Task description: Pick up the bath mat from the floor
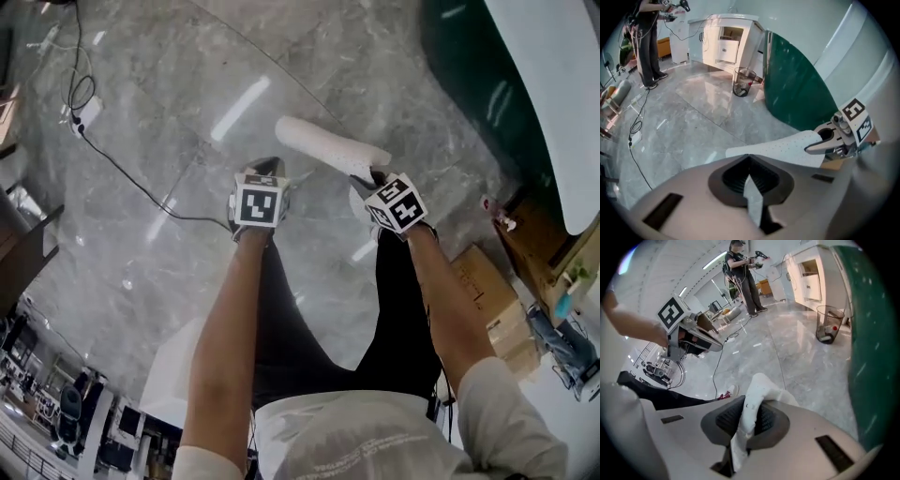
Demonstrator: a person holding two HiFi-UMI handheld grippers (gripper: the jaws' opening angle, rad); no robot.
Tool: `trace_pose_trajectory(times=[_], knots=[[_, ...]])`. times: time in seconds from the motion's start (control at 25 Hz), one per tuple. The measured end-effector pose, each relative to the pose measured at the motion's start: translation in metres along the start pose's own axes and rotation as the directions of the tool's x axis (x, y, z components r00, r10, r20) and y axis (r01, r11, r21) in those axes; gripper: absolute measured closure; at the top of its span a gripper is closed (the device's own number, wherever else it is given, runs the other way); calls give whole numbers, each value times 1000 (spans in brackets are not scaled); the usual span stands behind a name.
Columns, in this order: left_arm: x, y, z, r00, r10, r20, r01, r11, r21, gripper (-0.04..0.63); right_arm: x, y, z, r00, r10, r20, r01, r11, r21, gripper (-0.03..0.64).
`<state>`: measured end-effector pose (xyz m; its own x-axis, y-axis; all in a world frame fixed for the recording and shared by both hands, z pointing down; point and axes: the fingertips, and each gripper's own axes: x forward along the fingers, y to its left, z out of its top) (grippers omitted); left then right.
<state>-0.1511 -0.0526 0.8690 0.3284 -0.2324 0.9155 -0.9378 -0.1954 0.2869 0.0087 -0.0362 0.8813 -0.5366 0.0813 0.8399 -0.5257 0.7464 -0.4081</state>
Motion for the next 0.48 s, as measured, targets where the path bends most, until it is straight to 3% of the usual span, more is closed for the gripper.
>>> trace_pose_trajectory(times=[0.12, 0.28, 0.48], knots=[[-41, -13, 29, 998, -3, 66, 5, 1000, -28, 577, -54, 3, 28, 998, -1, 66, -1, 999, 38, 581], [-100, -29, 77, 985, 7, 174, 0, 999, -38, 577, -133, 8, 69, 990, -21, 142, 20, 1000, 14, 581], [-167, -46, 139, 961, 17, 277, -29, 999, 39, 577, -235, 9, 120, 960, -123, 252, 122, 992, 19, 582]])
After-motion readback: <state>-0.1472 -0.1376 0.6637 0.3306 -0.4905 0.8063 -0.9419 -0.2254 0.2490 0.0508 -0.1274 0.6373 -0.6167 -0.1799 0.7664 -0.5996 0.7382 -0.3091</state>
